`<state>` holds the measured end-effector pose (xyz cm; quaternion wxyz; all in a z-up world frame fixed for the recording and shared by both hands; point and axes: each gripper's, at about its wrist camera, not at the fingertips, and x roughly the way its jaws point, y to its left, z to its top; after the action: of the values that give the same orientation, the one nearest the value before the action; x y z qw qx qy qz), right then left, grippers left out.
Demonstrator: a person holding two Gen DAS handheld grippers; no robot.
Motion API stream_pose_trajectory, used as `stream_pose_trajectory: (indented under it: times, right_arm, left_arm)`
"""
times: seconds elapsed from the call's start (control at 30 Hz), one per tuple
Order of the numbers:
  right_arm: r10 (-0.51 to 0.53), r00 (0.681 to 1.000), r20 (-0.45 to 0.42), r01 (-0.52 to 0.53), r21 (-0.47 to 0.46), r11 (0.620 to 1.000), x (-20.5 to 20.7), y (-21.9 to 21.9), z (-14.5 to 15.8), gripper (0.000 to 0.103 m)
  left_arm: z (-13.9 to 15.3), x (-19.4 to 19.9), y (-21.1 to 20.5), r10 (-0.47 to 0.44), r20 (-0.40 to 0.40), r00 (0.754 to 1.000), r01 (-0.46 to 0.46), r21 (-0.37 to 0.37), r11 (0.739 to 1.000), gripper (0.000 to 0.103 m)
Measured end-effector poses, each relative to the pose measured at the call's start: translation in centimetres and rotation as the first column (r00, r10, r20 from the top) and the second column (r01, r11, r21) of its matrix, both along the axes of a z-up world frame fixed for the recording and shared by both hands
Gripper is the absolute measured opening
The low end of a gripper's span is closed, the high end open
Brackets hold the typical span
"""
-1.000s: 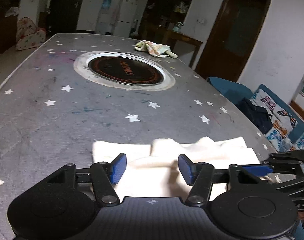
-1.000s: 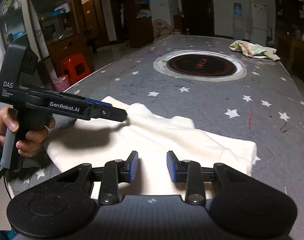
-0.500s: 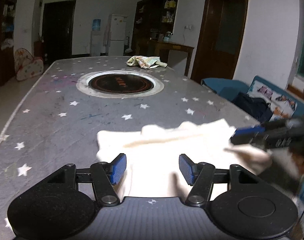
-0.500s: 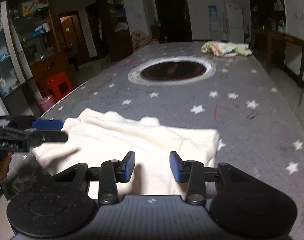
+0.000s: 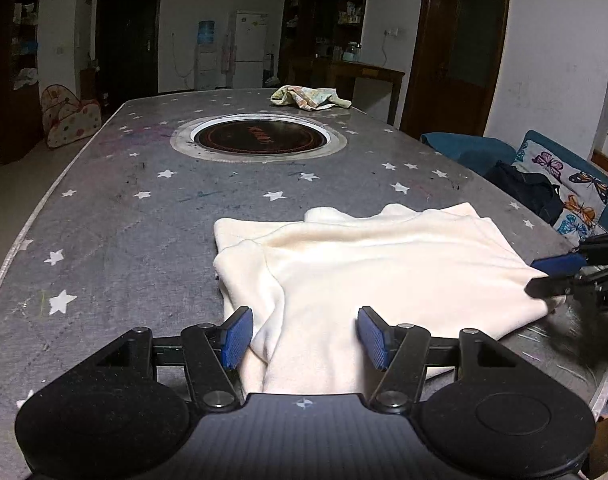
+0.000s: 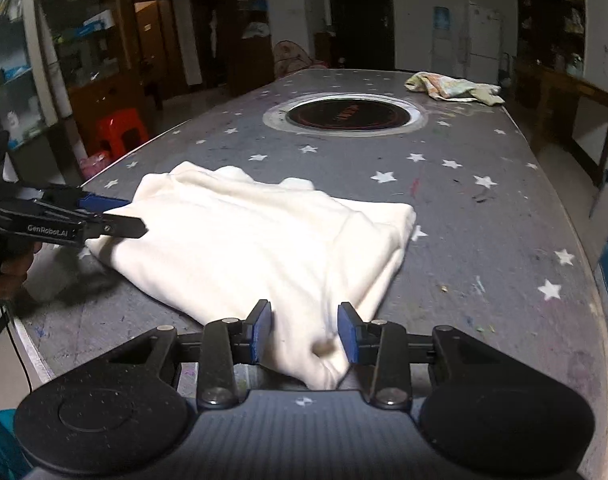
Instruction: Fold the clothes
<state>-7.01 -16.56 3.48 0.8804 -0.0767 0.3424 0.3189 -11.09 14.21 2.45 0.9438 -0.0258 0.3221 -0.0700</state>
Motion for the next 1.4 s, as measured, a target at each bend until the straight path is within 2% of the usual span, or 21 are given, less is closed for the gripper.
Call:
stream_pose_trajectory:
  times: [0.17,0.27,0.47,0.6,0.73,0.97,1.27,1.4]
  right_arm:
    - [0.001,0.999,0.053,-0.004,0.056,0.998,-0.6,-0.3,1.6,0.035]
    - [0.052,0.997,0.058,-0.057,0.081,0.995,-0.8,0.7,1.5,0.034]
    - [0.063,0.998,-0.013,-0.062,0.066,0.996,-0.2,1.4,-0.8,0.032]
    - [0.055,0.998,-0.03,-0.053,0.086,0.995,0.0,0.9,-0.7,0.031]
    - [0.063,0.998,-0.006,-0.063,0.08,0.995,0.2,1.3,0.1,0.031]
    - [0.054,0.998,0.019,-0.056,0.079,0.995,2.3,2.6,0.8,0.032]
    - [0.029,1.0,0.002,-0.029,0.083,0.996,6.5,4.8,0.5,0.032]
    - [0.002,1.0,-0.023,-0.001,0.032,0.999,8.2,6.1,-0.8,0.031]
  left_arm:
    - [1.5,-0.8,-0.9,-0.019,0.051,0.999,0.02,-0.009,1.0,0.061]
    - [1.6,-0.7,-1.6,-0.045,0.057,0.997,0.046,-0.018,0.999,0.061]
    - [0.2,0.1,-1.3,-0.044,0.016,0.999,0.044,-0.031,0.999,0.061]
    - [0.0,0.4,-0.4,-0.02,0.001,1.0,0.02,-0.057,0.998,0.061]
    - [0.9,-0.1,-0.9,-0.025,0.039,0.999,0.027,-0.051,0.998,0.061]
    - [0.0,0.2,-1.5,-0.039,0.014,0.999,0.04,-0.038,0.998,0.061]
    - [-0.2,0.0,-1.7,-0.045,0.019,0.999,0.045,-0.03,0.999,0.064]
    - [-0.2,0.0,-1.8,-0.047,0.02,0.999,0.048,-0.029,0.998,0.064]
